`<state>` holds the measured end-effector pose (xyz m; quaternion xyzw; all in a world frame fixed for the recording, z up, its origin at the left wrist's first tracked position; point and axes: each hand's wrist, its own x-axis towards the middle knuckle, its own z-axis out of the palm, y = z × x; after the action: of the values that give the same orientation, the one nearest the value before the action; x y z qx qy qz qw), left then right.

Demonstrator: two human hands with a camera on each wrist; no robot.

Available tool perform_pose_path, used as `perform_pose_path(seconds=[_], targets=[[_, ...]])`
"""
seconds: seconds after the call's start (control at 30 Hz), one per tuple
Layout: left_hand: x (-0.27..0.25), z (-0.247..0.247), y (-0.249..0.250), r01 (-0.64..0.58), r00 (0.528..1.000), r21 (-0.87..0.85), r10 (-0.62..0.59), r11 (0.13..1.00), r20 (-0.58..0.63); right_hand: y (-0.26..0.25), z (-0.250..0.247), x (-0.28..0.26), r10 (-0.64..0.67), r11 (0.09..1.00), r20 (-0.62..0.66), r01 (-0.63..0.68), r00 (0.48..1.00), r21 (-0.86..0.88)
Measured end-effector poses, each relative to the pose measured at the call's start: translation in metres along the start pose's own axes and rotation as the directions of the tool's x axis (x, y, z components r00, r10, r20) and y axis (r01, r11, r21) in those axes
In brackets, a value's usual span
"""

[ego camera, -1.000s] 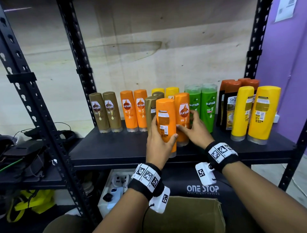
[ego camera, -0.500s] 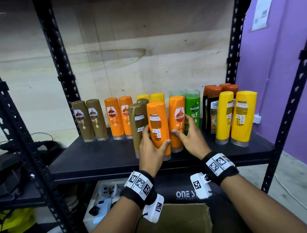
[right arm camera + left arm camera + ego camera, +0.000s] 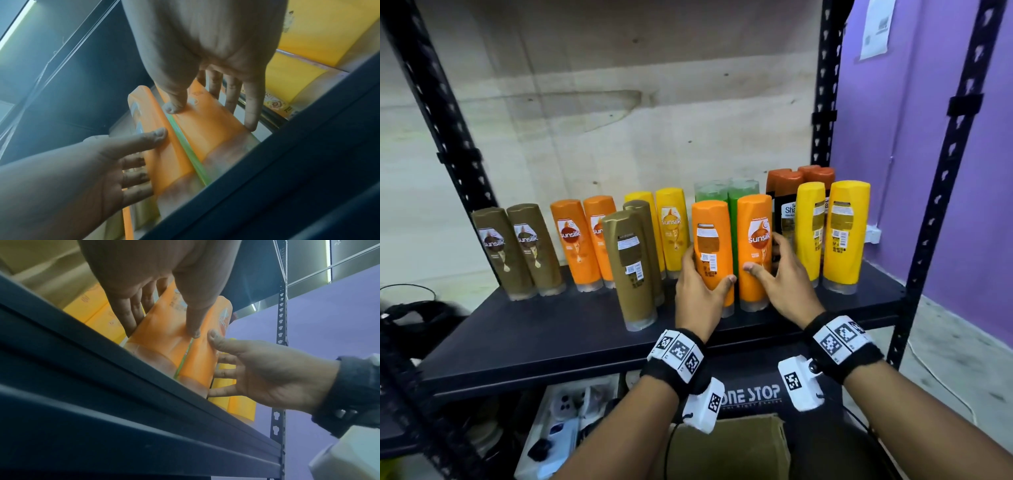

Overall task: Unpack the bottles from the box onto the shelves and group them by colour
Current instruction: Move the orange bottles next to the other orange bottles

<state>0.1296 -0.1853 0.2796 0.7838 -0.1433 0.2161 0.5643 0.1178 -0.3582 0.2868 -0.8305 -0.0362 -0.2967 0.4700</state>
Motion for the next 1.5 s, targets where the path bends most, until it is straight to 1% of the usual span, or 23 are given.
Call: perform_pose_path(seconds=[0.17, 0.27, 0.43, 0.77, 0.87, 1.23, 1.3, 1.43, 1.5], targets=[[0.007, 0.013, 0.002, 0.018, 1.000, 0.037, -0.018, 0.999, 0.005, 0.003, 0.001, 0.008, 0.034, 0.999, -0.019, -0.034, 0.999, -0.026], [0.014, 0.021, 0.002, 0.041, 0.999, 0.083, -0.042, 0.996, 0.004, 0.004, 0.003, 0.015, 0.057, 0.998, -0.014, -0.057, 0.998, -0.035], [0.024, 0.032, 0.002, 0.075, 0.997, 0.106, -0.075, 0.992, -0.003, 0.003, 0.008, 0.027, 0.095, 0.995, -0.006, -0.095, 0.995, -0.040], [0.033, 0.040, -0.002, 0.111, 0.993, 0.091, -0.113, 0.990, 0.017, 0.002, 0.012, 0.037, 0.156, 0.987, 0.029, -0.155, 0.987, -0.032], [0.034, 0.041, -0.003, 0.112, 0.993, 0.086, -0.114, 0.990, 0.015, 0.003, 0.014, 0.038, 0.164, 0.986, 0.028, -0.164, 0.986, -0.015], [0.035, 0.043, -0.002, 0.116, 0.993, 0.102, -0.118, 0.988, 0.008, 0.004, 0.016, 0.039, 0.165, 0.986, 0.032, -0.164, 0.986, -0.040], [0.034, 0.042, -0.001, 0.125, 0.991, 0.111, -0.128, 0.986, 0.023, 0.005, 0.015, 0.037, 0.170, 0.984, 0.050, -0.167, 0.984, -0.054], [0.031, 0.035, -0.002, 0.197, 0.969, 0.177, -0.218, 0.964, 0.112, 0.005, 0.010, 0.032, 0.174, 0.980, 0.125, -0.160, 0.977, -0.118], [0.029, 0.028, -0.004, 0.189, 0.964, 0.216, -0.223, 0.958, 0.147, 0.005, 0.008, 0.027, 0.168, 0.972, 0.084, -0.150, 0.982, -0.183]])
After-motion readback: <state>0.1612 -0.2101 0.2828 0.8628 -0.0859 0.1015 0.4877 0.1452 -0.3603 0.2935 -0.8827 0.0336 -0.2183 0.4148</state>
